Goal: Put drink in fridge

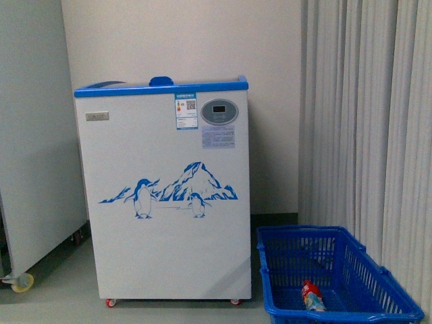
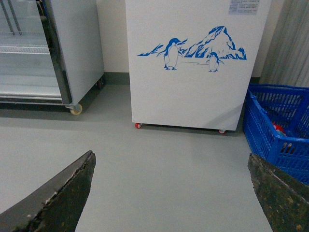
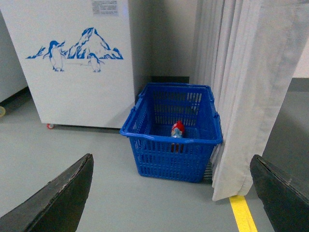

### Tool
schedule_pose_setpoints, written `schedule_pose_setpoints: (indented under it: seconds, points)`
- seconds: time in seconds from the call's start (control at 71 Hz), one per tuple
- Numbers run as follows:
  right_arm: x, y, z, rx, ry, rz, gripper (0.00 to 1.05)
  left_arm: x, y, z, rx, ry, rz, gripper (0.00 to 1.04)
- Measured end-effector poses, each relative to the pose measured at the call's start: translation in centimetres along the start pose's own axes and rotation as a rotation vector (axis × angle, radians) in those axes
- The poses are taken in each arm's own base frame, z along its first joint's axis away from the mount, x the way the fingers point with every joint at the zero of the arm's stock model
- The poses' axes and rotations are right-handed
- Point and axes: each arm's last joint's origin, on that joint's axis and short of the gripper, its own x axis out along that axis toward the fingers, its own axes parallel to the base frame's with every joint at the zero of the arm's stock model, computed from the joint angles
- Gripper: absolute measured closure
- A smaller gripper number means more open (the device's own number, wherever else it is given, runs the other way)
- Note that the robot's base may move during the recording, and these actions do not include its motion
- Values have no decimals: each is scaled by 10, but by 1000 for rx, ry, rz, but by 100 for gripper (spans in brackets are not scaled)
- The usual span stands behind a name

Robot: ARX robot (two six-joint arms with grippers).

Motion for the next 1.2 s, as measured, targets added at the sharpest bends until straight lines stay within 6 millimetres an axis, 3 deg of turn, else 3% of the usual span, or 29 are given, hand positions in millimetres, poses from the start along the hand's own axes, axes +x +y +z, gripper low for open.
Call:
schedule_pose_setpoints:
  seconds: [1.197]
  points:
    - [0,0,0,0,0,0,8,0,0,0,0,0,0,8]
